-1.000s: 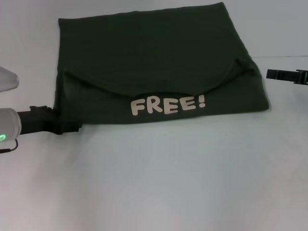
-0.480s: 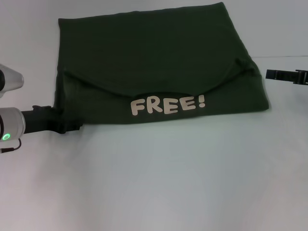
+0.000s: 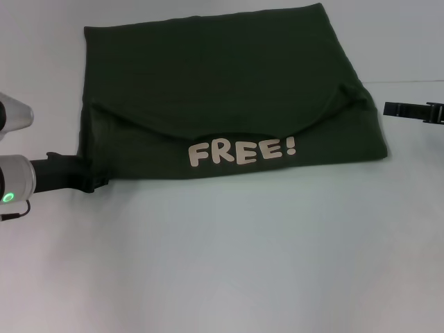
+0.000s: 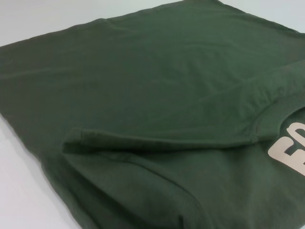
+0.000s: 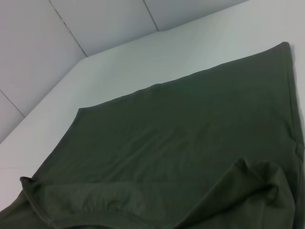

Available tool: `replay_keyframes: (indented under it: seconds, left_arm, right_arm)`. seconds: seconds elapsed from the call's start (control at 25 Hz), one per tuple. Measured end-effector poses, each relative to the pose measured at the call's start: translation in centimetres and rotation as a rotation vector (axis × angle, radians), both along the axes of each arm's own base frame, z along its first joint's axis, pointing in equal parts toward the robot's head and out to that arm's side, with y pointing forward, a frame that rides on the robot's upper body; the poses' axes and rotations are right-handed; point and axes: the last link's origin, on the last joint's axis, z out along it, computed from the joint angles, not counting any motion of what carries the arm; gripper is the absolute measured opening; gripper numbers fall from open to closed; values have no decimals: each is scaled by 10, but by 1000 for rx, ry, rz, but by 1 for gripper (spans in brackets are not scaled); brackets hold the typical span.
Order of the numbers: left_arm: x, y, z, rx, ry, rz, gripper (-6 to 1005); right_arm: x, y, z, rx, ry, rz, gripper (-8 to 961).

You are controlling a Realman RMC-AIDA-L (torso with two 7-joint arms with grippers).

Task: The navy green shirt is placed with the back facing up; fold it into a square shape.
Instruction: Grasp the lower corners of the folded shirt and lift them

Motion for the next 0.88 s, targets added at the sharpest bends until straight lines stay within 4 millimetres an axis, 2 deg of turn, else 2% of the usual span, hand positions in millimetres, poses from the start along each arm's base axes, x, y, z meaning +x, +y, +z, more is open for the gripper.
replay_keyframes:
  seconds: [0.52, 0.72, 0.88]
  left_arm:
    - [-3, 2, 2, 22, 2, 27, 331]
    - [-2, 2, 2, 22, -4, 33, 328]
    - [0, 1, 1, 6, -10, 26, 204]
  right_arm:
    - [0, 0, -1, -1, 1, 0, 767]
    - [0, -1, -2, -6, -3, -1, 767]
    - [0, -1, -2, -10, -6, -2, 766]
